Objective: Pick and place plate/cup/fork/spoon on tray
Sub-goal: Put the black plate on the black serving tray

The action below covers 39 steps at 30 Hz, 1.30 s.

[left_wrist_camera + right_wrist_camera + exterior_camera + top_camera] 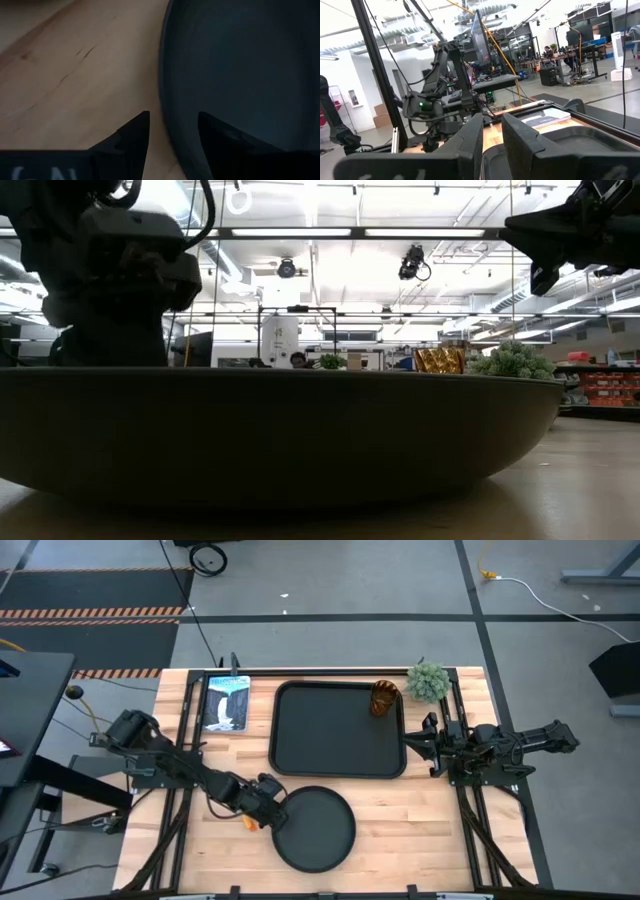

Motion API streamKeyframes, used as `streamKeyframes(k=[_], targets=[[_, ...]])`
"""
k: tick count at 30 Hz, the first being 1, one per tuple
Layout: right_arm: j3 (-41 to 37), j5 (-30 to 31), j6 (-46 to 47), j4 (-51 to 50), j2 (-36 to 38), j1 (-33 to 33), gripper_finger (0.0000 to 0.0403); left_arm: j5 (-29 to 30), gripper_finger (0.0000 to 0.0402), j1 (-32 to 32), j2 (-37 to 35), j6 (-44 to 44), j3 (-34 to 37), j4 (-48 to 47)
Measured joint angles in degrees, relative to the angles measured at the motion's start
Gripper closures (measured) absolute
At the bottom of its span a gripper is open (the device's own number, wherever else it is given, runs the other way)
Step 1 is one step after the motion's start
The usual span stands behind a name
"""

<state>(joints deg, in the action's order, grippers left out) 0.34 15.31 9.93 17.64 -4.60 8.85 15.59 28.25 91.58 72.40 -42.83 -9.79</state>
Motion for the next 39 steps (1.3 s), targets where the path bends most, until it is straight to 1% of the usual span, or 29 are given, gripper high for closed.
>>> streamKeyframes(k=[4,15,28,39], targets=[[0.00,0.00,0.00,0.33,0.01,-0.01,0.0325,-0.24,0.0234,0.20,0.45,0.00,0.00,-0.32],[0.00,0.00,0.00,0.31,0.00,0.01,0.0325,-0.37,0.0280,0.28,0.45,-0.07,0.00,-1.11],[0.00,0.00,0.00,0.29,0.02,-0.01,0.0325,-0.83,0.0320,0.28,0.34,0.00,0.00,-1.61],[0.00,0.00,0.00,0.29,0.00,0.02,0.0325,-0.48,0.0388,0.24,0.28,0.24,0.00,-1.68]])
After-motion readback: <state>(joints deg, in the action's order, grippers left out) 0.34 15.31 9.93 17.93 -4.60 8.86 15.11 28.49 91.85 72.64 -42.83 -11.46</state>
